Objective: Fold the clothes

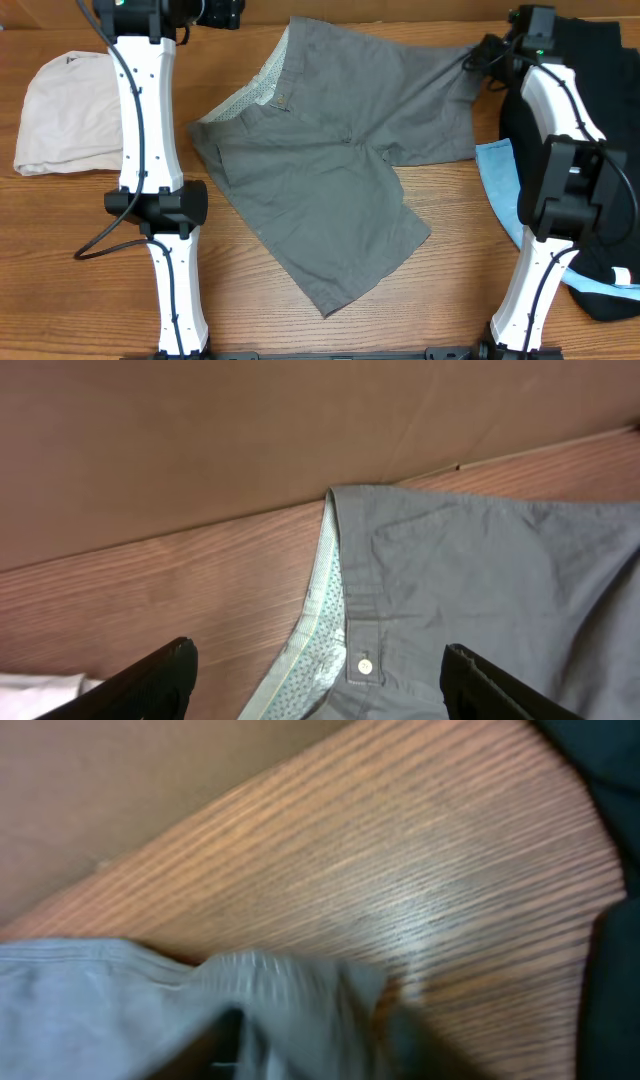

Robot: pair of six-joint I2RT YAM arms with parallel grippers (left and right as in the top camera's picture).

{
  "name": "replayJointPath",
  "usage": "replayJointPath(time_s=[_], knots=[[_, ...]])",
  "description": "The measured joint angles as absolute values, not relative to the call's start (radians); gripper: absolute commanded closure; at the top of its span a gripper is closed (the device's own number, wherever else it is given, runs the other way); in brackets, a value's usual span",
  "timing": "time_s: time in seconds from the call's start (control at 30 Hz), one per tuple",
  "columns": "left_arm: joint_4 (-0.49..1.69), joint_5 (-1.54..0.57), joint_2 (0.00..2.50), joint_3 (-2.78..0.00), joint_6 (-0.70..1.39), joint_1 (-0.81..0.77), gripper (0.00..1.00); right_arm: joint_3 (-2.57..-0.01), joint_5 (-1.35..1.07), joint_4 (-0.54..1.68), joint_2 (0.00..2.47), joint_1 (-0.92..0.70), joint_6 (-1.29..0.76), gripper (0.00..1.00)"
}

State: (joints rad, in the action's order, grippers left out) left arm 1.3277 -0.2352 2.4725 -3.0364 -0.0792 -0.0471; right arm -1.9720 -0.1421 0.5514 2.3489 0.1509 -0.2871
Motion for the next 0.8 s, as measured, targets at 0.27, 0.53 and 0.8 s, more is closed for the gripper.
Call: replayJointPath(time_s=[0.27,0.53,0.8], knots=[[1.171,-0.232,2.473,-2.797,-0.157,-0.112,0.22,-2.255,-0.212,1.029,2.356,0.169,-0.263,0.00],[1.076,-0.174,2.473,-2.534,-0.310,-0.183,0.22,-2.511,-0.236,1.384,2.356,0.157,-0.239,0.00],[0.994,-0.161,2.473,-2.369,-0.346,-0.187,0.25,-2.514,-0.237,1.427,2.356,0.128,-0.224,0.03]])
